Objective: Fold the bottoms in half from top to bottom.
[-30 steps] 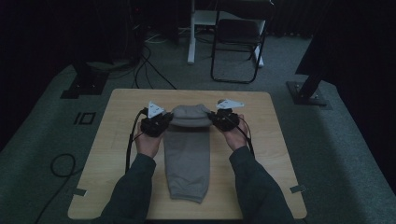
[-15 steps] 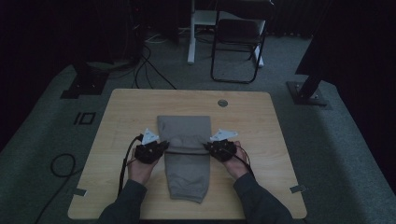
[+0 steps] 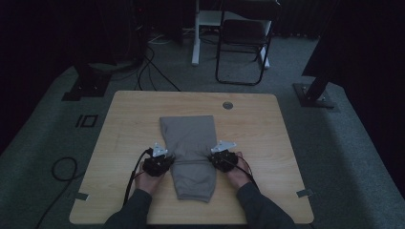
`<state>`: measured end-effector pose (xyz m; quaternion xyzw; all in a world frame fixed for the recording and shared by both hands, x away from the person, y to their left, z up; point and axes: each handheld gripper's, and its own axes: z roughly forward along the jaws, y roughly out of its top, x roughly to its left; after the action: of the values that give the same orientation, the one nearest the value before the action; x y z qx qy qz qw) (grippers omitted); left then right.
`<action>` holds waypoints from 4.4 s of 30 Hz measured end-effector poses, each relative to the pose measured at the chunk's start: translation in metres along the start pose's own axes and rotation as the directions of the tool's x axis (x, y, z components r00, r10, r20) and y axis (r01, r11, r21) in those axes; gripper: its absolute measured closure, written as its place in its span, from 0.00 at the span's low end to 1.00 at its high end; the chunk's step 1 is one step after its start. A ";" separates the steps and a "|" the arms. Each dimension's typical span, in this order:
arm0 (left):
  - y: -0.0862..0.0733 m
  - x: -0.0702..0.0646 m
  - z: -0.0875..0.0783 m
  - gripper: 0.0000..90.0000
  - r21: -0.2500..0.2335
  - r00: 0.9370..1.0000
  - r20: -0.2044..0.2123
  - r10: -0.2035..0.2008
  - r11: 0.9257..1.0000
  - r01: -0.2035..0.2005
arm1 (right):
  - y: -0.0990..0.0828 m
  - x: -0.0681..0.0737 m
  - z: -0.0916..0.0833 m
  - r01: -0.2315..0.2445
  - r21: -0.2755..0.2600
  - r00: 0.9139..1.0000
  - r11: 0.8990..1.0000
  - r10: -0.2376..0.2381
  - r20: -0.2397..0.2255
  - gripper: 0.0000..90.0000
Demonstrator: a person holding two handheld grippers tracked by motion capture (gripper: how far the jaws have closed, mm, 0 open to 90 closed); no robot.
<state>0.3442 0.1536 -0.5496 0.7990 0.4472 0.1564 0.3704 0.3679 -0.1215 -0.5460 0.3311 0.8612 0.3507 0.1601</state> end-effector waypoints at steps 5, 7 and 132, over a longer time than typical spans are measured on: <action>0.015 0.010 0.008 0.79 0.025 0.999 -0.030 -0.024 0.999 0.024 | 0.009 -0.022 0.011 -0.087 0.001 0.996 0.996 0.087 -0.014 0.83; 0.020 0.013 0.004 0.71 0.027 1.000 -0.024 -0.019 0.999 0.019 | 0.013 -0.027 0.010 -0.108 0.027 0.994 0.994 0.108 -0.028 0.71; 0.029 0.023 0.033 0.73 -0.023 0.999 -0.049 0.023 0.999 -0.024 | 0.030 -0.040 0.041 -0.114 -0.035 0.992 0.993 0.115 0.047 0.58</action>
<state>0.3937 0.1486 -0.5526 0.7957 0.4449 0.1853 0.3670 0.4312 -0.1121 -0.5512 0.3859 0.8309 0.3649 0.1658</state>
